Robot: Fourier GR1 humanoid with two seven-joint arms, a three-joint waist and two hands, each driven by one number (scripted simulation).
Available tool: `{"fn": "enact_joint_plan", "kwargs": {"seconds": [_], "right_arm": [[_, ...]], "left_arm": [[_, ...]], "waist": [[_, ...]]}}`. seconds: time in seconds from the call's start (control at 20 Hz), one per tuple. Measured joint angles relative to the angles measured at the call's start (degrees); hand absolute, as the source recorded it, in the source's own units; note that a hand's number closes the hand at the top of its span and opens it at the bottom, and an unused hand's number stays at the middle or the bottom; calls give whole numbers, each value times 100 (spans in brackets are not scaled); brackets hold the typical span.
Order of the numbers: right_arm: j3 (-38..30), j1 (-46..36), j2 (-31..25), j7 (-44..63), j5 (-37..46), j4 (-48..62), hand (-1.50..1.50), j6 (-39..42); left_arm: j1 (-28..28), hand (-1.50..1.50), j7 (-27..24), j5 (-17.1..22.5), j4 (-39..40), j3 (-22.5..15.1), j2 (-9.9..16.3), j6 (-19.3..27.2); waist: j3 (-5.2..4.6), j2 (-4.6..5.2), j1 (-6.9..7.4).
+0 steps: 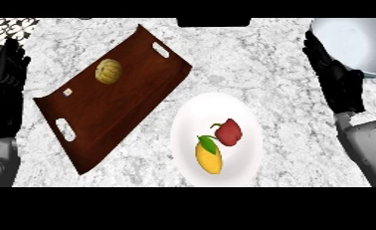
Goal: Pick the lemon from the plate and place it in the bowl
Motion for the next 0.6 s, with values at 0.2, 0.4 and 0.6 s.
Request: {"fn": "enact_joint_plan", "kwargs": {"seconds": [0.2, 0.4, 0.6], "right_arm": [[168, -252, 153, -325, -167, -632, 150, 566], [654, -752, -350, -419, 511, -1005, -150, 1089], [1106, 36, -527, 179, 1326, -1607, -150, 408]], "left_arm": [[14, 0, 72, 30, -27, -22, 30, -133], [42, 0, 116, 101, 129, -169, -46, -296], [321, 0, 15, 229, 207, -217, -201, -416]], "waist": [[-80, 8, 11], [-186, -25, -12], [-164, -40, -183]]}}
